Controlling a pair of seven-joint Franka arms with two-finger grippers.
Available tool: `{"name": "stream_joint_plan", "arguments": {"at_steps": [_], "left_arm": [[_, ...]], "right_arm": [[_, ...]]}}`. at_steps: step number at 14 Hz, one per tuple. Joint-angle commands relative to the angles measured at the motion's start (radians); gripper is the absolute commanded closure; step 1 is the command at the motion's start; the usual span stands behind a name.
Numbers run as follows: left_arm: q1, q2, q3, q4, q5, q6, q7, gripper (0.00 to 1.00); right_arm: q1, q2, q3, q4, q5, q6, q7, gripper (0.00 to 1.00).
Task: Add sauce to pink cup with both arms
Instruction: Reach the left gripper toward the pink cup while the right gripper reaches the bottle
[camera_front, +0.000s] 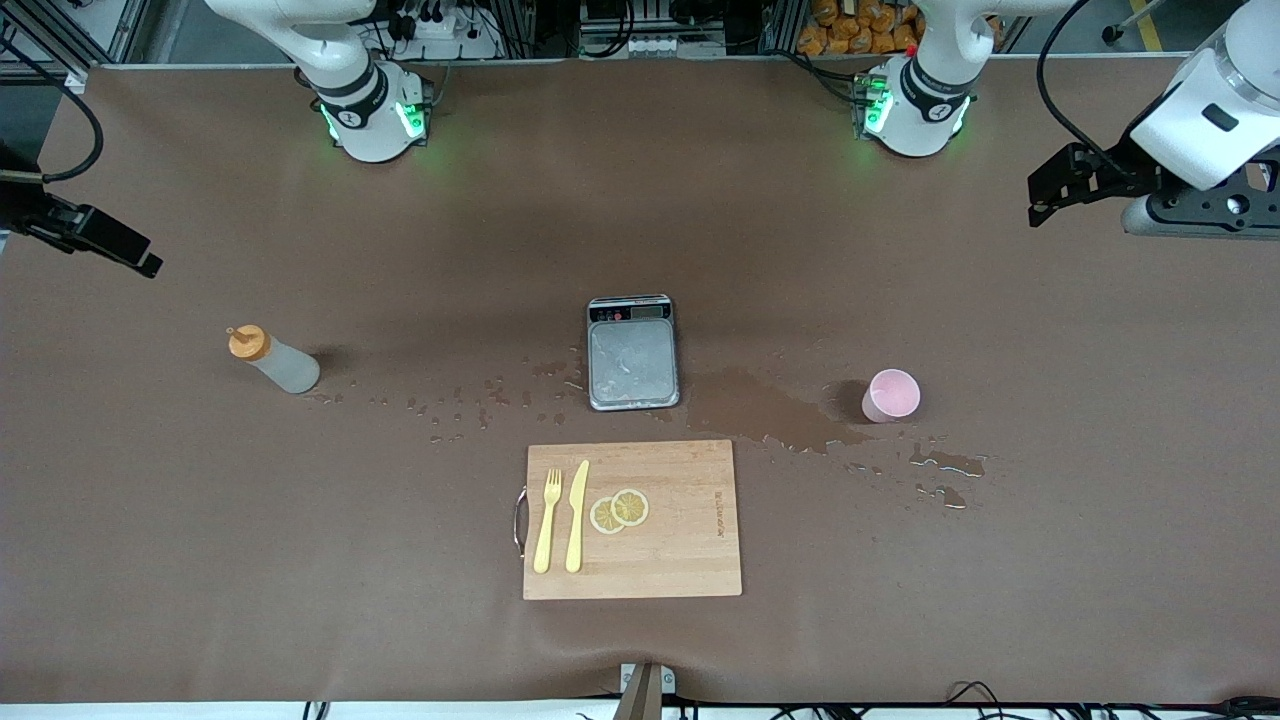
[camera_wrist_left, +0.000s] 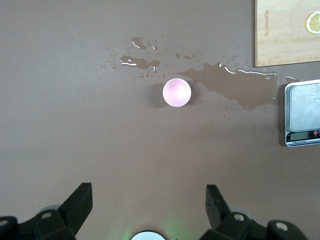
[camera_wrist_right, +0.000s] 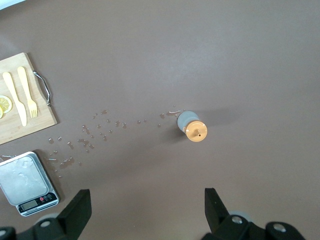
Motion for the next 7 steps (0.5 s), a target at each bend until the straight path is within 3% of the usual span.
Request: {"name": "stream_joint_plan", "arguments": {"at_steps": [1, 3, 7], "left_arm": [[0.010, -0.004, -0.003, 0.015, 0.021, -0.010, 0.000, 0.00], [0.016, 0.008, 0.000, 0.062, 0.021, -0.010, 0.000, 0.00], [0.020, 0.011, 0.000, 0.065, 0.021, -0.011, 0.003, 0.00]], "right_arm": [[0.017, -0.002, -0.010, 0.001, -0.021, -0.001, -0.007, 0.00], [0.014, -0.002, -0.010, 0.001, -0.018, 0.001, -0.008, 0.00], [0.009, 0.012, -0.012, -0.001, -0.024, 0.006, -0.007, 0.00]]}}
